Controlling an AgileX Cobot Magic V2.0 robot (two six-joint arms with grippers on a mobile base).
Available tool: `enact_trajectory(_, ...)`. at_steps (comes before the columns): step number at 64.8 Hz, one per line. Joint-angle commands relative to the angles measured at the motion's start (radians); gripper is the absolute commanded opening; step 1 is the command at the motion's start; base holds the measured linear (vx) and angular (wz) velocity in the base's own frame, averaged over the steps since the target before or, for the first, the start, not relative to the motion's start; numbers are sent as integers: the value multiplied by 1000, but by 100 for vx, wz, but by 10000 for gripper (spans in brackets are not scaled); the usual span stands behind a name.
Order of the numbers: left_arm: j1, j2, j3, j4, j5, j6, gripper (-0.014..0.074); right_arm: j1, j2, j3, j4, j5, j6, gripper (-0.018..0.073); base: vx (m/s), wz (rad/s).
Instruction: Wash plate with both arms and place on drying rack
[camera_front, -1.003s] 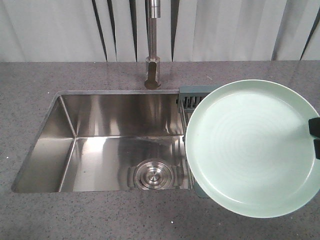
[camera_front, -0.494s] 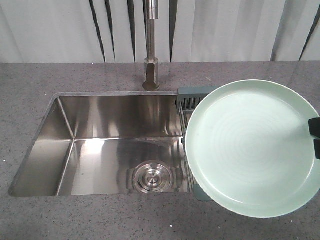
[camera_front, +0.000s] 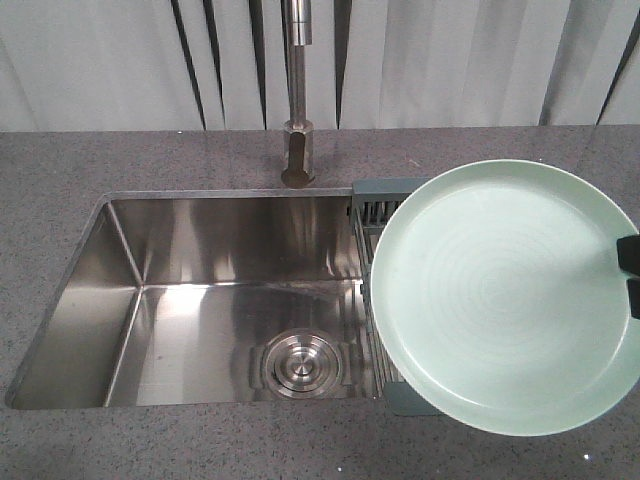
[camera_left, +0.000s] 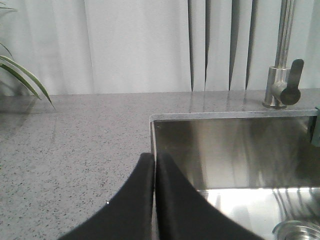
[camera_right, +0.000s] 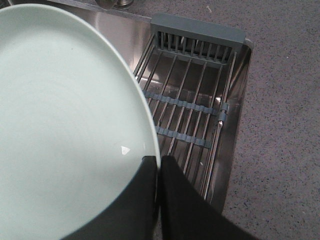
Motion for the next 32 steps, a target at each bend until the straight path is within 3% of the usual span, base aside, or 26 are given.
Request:
enact_trajectory(1, -7, -15, 22, -8, -68, -3, -6, -5, -6, -28, 12, -65, 0, -6, 4, -2)
enact_trajectory(32, -7, -15, 22, -8, -68, -3, -6, -5, -6, -28, 12, -65, 0, -6, 5, 0)
